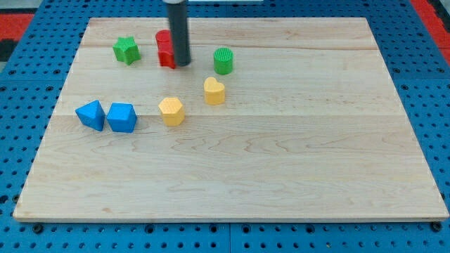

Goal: Move the green circle into the red circle

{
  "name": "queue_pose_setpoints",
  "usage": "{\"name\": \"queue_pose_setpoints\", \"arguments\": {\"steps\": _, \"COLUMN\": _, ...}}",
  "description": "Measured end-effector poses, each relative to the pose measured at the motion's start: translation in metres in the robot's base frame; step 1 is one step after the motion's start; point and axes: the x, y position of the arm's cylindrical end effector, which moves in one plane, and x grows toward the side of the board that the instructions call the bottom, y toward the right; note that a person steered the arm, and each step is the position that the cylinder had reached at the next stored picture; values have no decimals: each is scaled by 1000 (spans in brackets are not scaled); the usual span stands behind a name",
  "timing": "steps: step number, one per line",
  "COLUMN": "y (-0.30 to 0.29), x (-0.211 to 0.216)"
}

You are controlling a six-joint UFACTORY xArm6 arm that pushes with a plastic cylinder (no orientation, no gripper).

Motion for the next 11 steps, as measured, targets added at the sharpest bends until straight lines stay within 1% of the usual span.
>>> {"name": "queue_pose_setpoints", "arguments": {"steps": 1, "y": 10, "x": 7}}
{"name": "queue_pose_setpoints", "arguments": {"steps": 2, "y": 64, "x": -21}}
{"name": "queue_pose_setpoints", "arguments": {"steps": 3, "y": 78, "x": -34}}
{"name": "queue_pose_setpoints", "arguments": {"steps": 4, "y": 157, "x": -16}}
{"name": "queue_pose_setpoints", "arguments": {"steps": 5, "y": 179, "x": 2}}
{"name": "queue_pose_setpoints", "arguments": {"steps": 7, "y": 63, "x": -15}}
{"name": "queue_pose_setpoints", "arguments": {"steps": 8, "y": 92, "x": 23}}
{"name": "queue_pose_setpoints", "arguments": {"steps": 9, "y": 61, "x": 39}}
{"name": "queue_pose_setpoints", "arguments": {"steps": 10, "y": 18, "x": -1}}
{"name": "queue_pose_setpoints", "arguments": {"steps": 11, "y": 10, "x": -2}}
